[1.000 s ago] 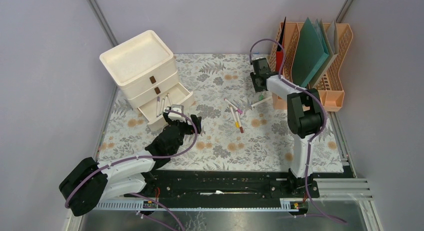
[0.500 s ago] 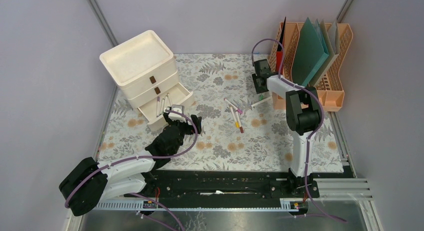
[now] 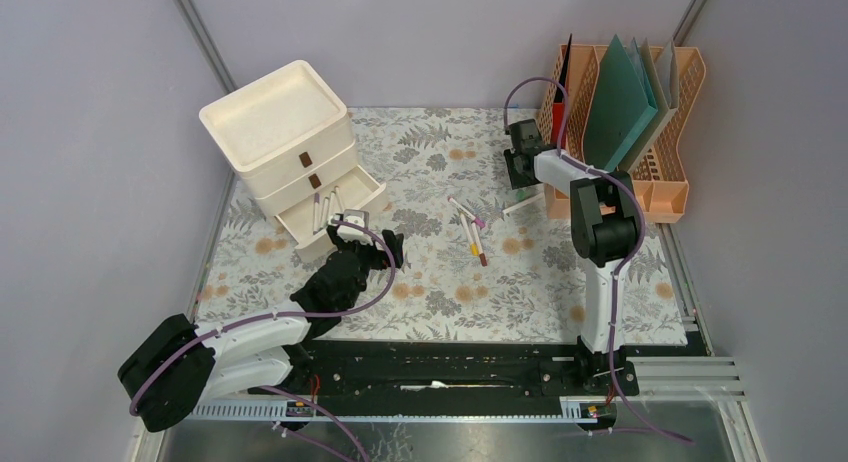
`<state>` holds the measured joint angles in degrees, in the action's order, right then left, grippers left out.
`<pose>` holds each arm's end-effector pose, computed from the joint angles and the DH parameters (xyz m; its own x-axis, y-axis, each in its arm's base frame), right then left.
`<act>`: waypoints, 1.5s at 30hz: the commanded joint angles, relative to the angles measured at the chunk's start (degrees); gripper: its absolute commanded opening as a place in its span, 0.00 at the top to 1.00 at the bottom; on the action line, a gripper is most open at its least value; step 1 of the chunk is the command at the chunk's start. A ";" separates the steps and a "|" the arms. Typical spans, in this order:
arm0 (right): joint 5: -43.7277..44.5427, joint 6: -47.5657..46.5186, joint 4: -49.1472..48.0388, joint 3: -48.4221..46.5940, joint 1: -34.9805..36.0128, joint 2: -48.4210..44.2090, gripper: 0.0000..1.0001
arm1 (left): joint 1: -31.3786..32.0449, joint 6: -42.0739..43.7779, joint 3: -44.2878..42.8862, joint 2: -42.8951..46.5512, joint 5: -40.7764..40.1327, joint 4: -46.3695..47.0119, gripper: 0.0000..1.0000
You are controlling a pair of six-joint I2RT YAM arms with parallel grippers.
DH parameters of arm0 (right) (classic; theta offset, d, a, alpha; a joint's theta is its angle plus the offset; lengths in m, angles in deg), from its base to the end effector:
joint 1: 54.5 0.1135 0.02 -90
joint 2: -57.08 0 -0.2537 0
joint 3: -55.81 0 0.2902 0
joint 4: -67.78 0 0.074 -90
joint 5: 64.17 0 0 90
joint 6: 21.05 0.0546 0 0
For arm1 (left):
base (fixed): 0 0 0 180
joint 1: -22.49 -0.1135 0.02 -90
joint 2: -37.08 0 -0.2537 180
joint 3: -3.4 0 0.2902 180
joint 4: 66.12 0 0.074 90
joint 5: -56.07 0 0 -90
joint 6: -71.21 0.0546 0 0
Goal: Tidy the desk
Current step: Pick up the stationery from the center of the board.
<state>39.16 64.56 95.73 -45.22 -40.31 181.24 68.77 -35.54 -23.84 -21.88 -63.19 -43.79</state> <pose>0.4967 0.1126 0.1105 -0.7446 -0.2651 -0.6127 -0.1556 0.9614 -0.2269 0.1962 -0.1666 0.1584 -0.1936 -0.1613 -0.9677 0.2521 0.9451 -0.2080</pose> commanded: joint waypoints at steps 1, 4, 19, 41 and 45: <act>-7.61 1.13 4.07 -0.43 -0.13 1.41 0.62 | 0.39 0.58 0.55 0.78 -0.99 3.47 0.01; -10.28 0.72 5.13 -0.30 -0.09 1.18 0.67 | 0.45 0.67 0.55 0.78 -1.07 3.49 0.01; -18.33 -1.09 8.17 0.79 1.40 0.28 0.80 | 0.74 0.92 0.54 0.87 -1.09 3.55 0.01; -34.66 -0.65 4.15 14.14 1.38 -25.23 1.00 | 0.62 -2.53 3.70 5.69 -6.30 4.02 0.01; -43.99 -0.56 5.47 20.60 1.53 -33.04 1.00 | 0.64 -6.01 2.31 9.67 -2.43 -1.48 0.01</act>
<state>6.90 63.47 99.99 -29.72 -39.43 155.73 69.27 -37.31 -20.47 -16.17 -66.70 -43.09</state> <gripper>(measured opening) 0.216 0.987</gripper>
